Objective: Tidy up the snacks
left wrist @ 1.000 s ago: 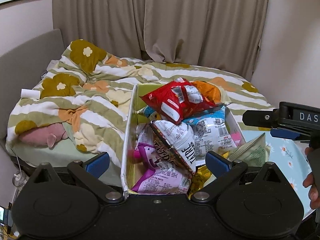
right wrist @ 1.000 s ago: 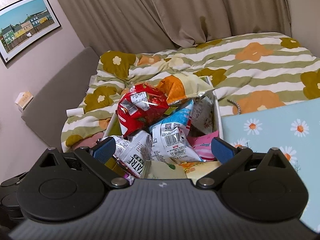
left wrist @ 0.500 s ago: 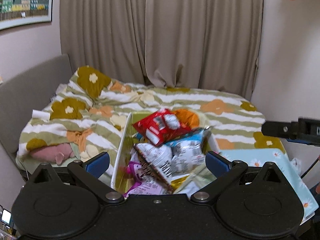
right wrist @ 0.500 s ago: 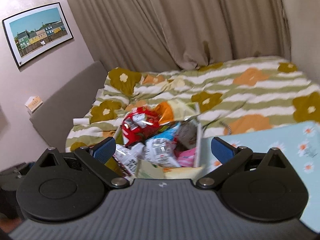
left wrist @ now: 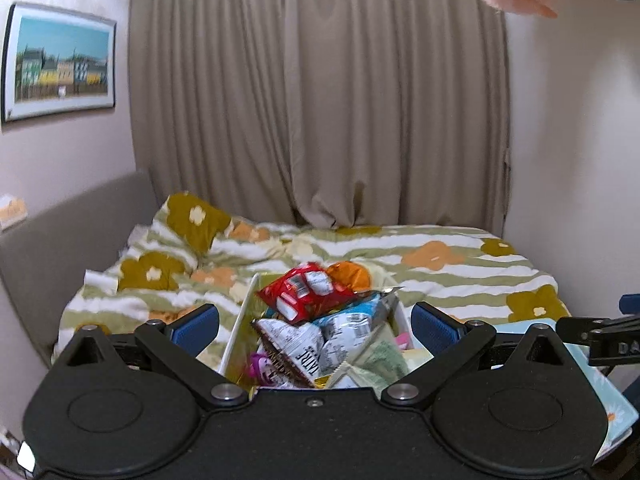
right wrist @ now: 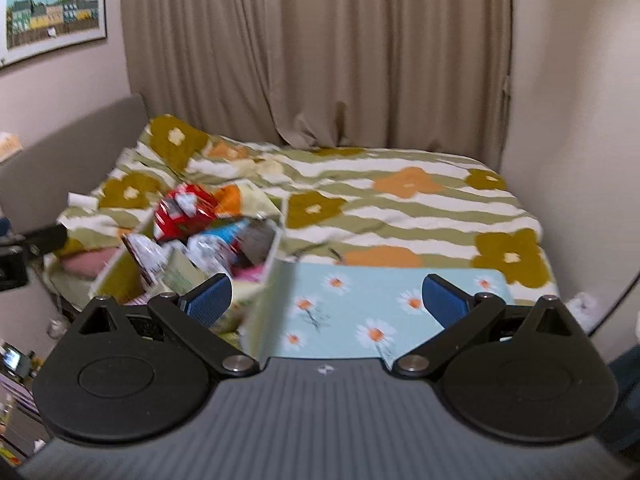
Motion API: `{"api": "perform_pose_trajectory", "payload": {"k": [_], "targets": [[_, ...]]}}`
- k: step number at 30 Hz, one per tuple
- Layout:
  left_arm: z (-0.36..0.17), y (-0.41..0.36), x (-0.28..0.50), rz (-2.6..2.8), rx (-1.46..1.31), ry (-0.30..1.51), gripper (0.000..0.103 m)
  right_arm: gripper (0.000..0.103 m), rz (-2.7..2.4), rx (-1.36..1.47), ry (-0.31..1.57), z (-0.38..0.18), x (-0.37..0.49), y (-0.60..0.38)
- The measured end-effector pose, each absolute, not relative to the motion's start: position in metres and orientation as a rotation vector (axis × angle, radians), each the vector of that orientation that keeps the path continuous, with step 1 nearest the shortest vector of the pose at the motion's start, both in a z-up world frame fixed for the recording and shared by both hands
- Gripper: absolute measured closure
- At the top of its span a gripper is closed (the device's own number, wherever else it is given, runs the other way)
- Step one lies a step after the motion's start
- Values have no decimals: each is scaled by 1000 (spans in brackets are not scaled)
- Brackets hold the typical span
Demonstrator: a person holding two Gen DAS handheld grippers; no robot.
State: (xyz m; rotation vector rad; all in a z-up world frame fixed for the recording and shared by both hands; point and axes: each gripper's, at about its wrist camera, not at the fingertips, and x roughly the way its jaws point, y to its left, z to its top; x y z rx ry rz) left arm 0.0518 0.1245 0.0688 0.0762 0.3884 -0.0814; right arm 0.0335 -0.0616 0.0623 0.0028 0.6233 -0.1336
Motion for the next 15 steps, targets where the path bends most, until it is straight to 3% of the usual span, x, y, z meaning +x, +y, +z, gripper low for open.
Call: {"api": "perform_pose_trajectory", "payload": {"k": [15], "targets": [[47,99,48,-117,135,467,0,0,-227,13,670,43,9,-77]]}}
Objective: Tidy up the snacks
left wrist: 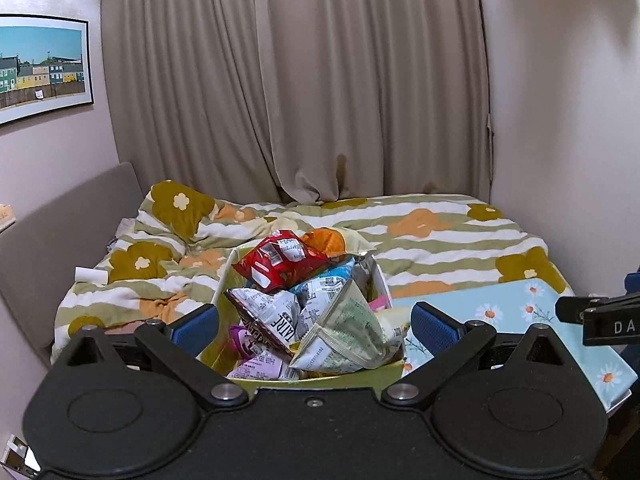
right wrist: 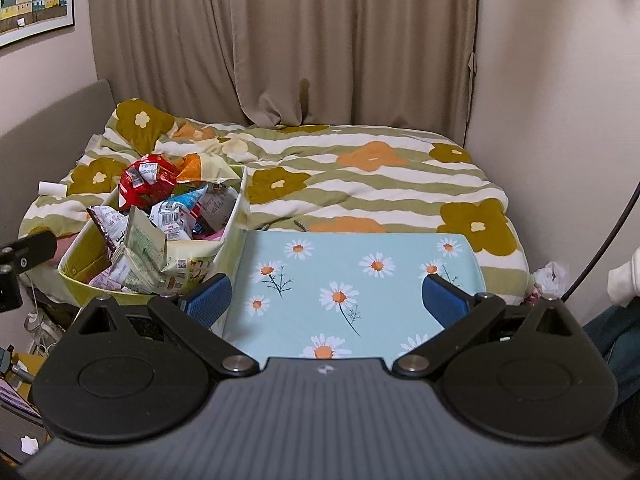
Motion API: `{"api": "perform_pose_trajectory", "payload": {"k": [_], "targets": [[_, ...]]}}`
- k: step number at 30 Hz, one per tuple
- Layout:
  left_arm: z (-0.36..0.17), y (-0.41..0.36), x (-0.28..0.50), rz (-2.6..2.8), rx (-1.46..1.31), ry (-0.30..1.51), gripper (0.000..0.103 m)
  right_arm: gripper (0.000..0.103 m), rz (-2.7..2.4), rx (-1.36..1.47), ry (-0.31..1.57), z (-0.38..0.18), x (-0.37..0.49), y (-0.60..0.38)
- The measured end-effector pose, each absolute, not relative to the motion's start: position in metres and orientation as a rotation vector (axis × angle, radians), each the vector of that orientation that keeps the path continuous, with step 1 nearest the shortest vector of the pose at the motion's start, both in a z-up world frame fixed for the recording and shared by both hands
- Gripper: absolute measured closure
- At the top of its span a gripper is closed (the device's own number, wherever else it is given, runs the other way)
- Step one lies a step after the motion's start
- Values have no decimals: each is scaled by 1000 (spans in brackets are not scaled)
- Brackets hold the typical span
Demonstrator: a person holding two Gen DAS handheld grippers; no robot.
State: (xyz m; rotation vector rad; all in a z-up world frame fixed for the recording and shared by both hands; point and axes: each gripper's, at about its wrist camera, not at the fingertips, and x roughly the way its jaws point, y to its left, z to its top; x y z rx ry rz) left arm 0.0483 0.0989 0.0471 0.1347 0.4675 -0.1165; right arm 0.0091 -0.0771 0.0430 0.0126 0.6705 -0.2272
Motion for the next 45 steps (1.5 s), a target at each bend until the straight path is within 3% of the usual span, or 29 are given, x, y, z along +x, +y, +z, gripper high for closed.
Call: {"api": "perform_pose_trajectory", "payload": {"k": [45], "targets": [[39,96,54,-125,130,524,0,0,-246,32,677,39,10,-83]]}}
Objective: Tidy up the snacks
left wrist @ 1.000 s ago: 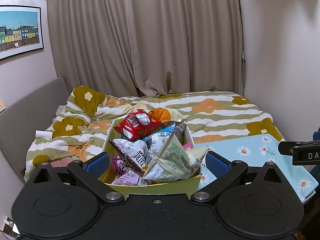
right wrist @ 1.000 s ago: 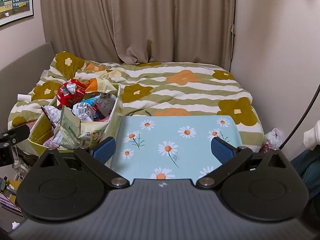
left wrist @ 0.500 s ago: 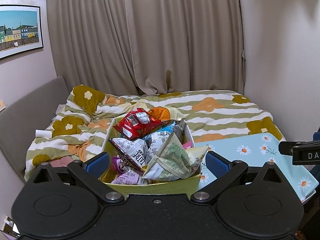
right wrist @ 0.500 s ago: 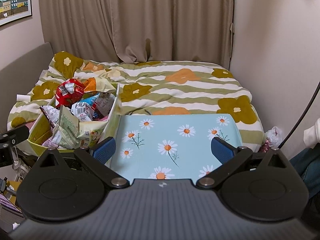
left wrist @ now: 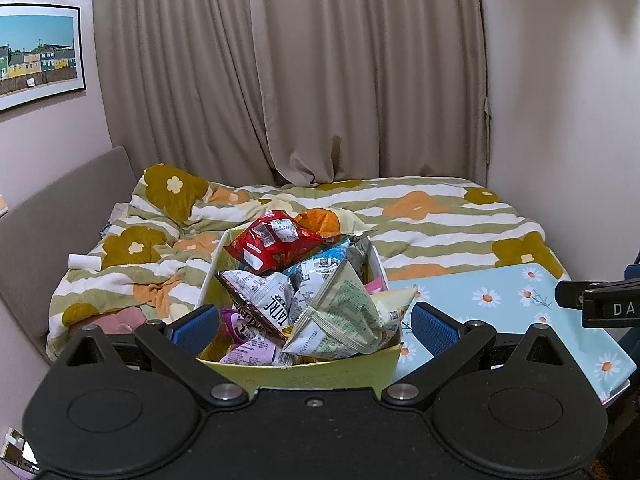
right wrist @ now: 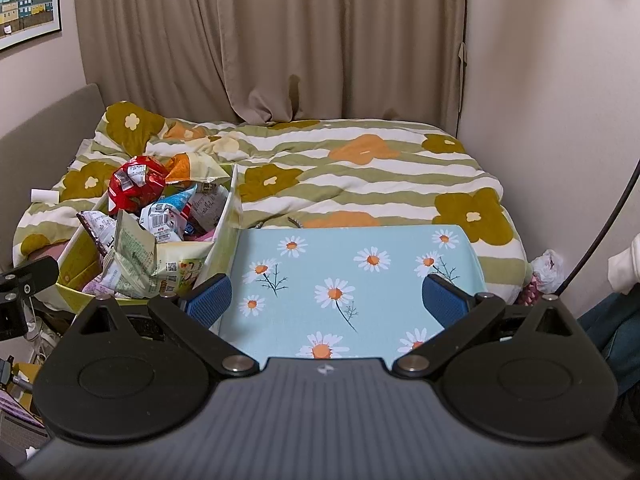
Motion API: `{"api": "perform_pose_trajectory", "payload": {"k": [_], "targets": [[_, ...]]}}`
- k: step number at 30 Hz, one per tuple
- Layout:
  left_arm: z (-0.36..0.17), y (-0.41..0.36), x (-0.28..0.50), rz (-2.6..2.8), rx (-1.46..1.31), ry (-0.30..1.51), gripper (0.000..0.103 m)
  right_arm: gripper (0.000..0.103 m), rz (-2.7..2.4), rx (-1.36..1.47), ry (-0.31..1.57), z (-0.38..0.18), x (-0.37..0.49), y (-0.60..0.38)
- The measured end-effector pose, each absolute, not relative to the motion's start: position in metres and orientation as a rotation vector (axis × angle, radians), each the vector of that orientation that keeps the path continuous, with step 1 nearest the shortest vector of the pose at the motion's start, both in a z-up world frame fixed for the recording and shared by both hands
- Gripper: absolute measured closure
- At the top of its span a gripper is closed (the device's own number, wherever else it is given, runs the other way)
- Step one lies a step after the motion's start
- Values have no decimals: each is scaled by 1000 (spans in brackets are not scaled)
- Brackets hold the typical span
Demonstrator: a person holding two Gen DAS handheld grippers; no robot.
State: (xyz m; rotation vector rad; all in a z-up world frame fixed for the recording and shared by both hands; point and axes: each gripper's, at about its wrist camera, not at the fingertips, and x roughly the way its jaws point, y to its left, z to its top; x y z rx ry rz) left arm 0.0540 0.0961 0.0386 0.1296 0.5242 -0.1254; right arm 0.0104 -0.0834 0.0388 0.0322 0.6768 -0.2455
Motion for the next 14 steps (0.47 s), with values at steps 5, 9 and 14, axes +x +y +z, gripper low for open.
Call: {"api": "perform_pose_trajectory", "payload": {"k": [5,9,14], "targets": [[37,100,57,-125,105,537,0,0,-247,32,677,39,11,-83],[37,101,57,-124,110,527,0,0,-247,32,677,39,11,-84],[36,102,59,-133,102,528,0,0,-245,32,678,38,12,-84]]}}
